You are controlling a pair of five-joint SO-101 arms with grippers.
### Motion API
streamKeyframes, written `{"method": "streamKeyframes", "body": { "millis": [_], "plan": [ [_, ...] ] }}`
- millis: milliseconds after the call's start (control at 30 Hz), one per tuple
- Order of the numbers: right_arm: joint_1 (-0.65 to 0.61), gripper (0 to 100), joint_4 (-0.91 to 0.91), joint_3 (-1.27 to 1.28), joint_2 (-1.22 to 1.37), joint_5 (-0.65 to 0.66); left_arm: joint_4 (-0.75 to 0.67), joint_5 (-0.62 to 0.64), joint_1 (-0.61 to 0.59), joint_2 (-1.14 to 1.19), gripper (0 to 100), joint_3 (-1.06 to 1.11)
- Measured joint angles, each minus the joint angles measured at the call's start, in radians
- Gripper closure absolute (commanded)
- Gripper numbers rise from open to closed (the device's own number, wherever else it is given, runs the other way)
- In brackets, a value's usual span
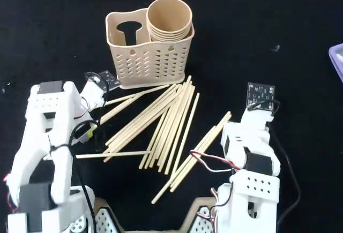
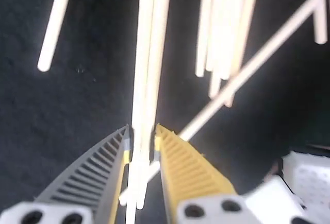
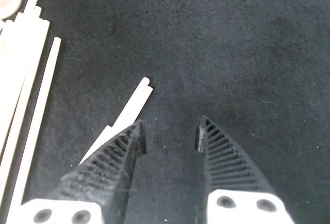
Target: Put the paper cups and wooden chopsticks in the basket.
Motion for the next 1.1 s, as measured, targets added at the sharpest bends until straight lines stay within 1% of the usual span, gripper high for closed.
{"method": "streamKeyframes", "body": {
  "millis": [100,367,567,833,933,1000,1100],
  "plan": [
    [0.0,82.2,0.0,0.0,0.0,0.0,0.028,0.0,0.012,-0.072,97,0.002],
    [0.0,82.2,0.0,0.0,0.0,0.0,0.012,0.0,0.012,-0.255,97,0.011],
    [0.0,82.2,0.0,0.0,0.0,0.0,0.008,0.123,0.012,-0.388,97,0.011],
    [0.0,82.2,0.0,0.0,0.0,0.0,0.008,0.152,0.012,-0.666,97,0.011],
    [0.0,82.2,0.0,0.0,0.0,0.0,-0.043,0.249,0.014,-0.749,97,0.011],
    [0.0,82.2,0.0,0.0,0.0,0.0,-0.123,0.351,0.014,-0.786,97,0.011],
    [0.0,82.2,0.0,0.0,0.0,0.0,-0.305,0.609,0.015,-0.804,97,0.011]
  ]
}}
